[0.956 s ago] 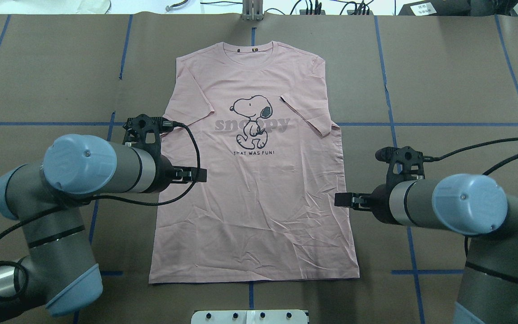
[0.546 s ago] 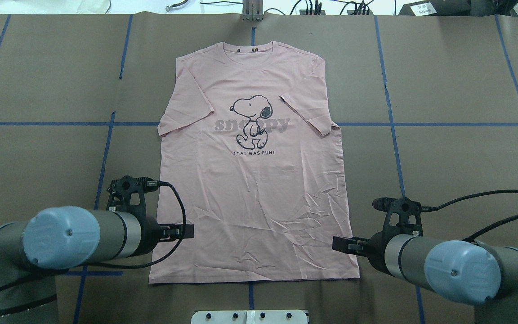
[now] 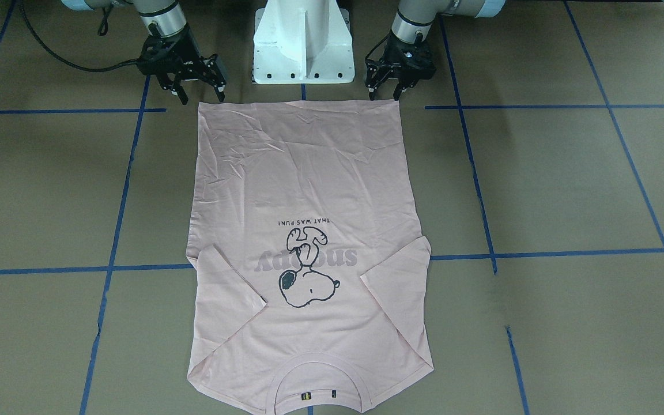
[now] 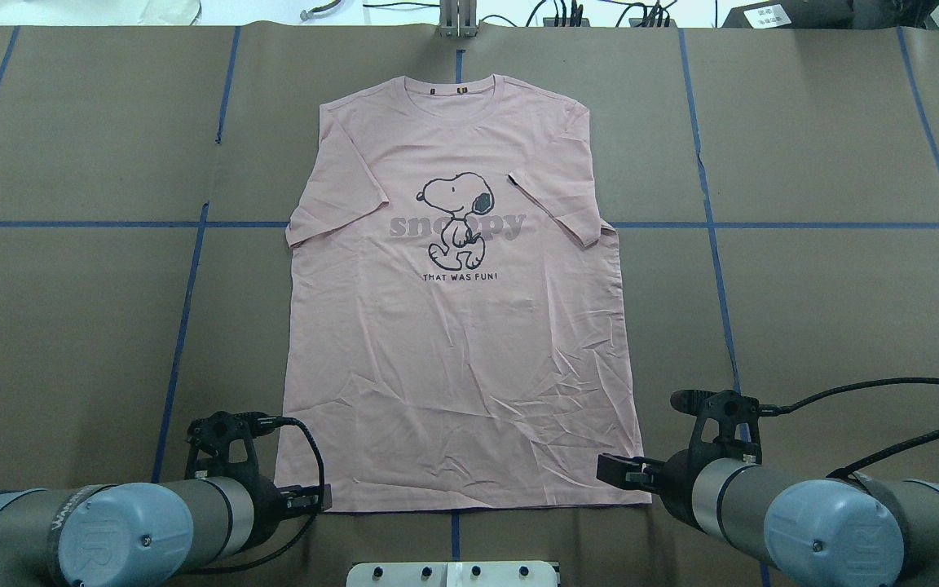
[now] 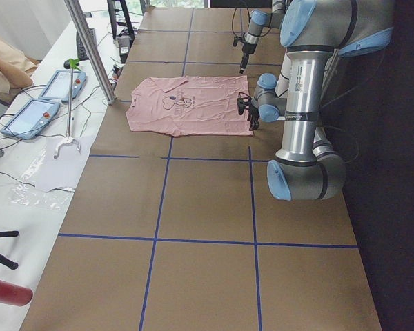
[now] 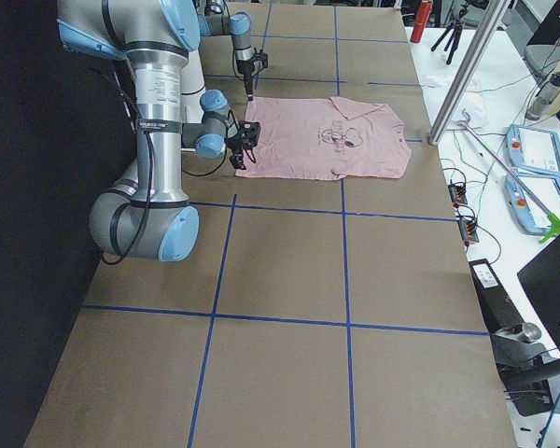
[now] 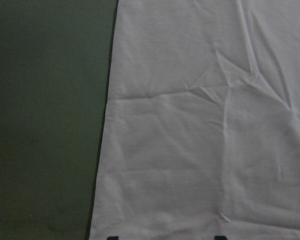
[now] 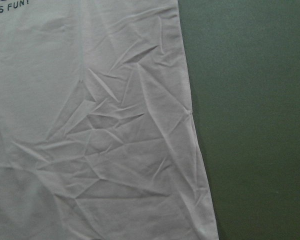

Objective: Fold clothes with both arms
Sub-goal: 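Move both grippers down to the shirt hem nearest the robot, then grasp the hem corners with both grippers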

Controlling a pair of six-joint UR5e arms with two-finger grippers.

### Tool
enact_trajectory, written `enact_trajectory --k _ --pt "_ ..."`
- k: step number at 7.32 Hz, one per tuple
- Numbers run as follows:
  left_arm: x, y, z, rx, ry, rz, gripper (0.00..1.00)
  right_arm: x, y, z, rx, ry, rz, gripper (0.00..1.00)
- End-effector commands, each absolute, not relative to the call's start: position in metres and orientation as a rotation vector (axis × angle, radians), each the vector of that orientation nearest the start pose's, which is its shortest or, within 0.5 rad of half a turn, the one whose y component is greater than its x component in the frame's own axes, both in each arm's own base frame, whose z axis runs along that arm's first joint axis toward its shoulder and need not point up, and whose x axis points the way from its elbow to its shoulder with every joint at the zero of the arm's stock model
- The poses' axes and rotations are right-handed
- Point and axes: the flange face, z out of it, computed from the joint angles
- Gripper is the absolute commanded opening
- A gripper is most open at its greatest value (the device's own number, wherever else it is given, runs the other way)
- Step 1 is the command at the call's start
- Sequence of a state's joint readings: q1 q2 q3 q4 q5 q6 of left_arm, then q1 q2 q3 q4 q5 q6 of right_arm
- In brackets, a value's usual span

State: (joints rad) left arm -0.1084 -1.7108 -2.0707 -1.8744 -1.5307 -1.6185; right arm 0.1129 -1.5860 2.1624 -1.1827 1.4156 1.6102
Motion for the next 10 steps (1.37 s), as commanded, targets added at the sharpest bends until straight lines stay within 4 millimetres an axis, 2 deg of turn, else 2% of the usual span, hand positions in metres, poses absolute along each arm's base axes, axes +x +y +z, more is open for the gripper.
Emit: enact_trajectory --k 1,4,5,6,7,10 --pt "0.4923 -0.1899 0.3431 0.064 0.903 -0.164 0.64 -0.4402 -0.2000 0.3476 0.186 -0.958 0.219 0.95" --pt "0.4907 -0.1897 0.3494 0.064 0.891 -0.164 0.63 -0.4402 -0.2002 0.3476 0.187 -0.958 0.221 0.95" --pt "0.4910 -0.1888 0.3494 0.062 0.891 -0.162 0.59 -0.4402 -0.2002 0.3476 0.187 -0.958 0.221 0.95" --pt "0.4917 -0.1889 0.3508 0.062 0.888 -0.162 0.48 -0.4402 -0.2002 0.3476 0.187 -0.958 0.221 0.95" --pt "0.4930 -0.1882 0.3514 0.061 0.886 -0.160 0.42 -0.4405 -0.1995 0.3476 0.186 -0.959 0.220 0.95" --pt "0.4949 -0.1875 0.3520 0.059 0.885 -0.158 0.42 -0.4402 -0.2002 0.3476 0.187 -0.958 0.221 0.96"
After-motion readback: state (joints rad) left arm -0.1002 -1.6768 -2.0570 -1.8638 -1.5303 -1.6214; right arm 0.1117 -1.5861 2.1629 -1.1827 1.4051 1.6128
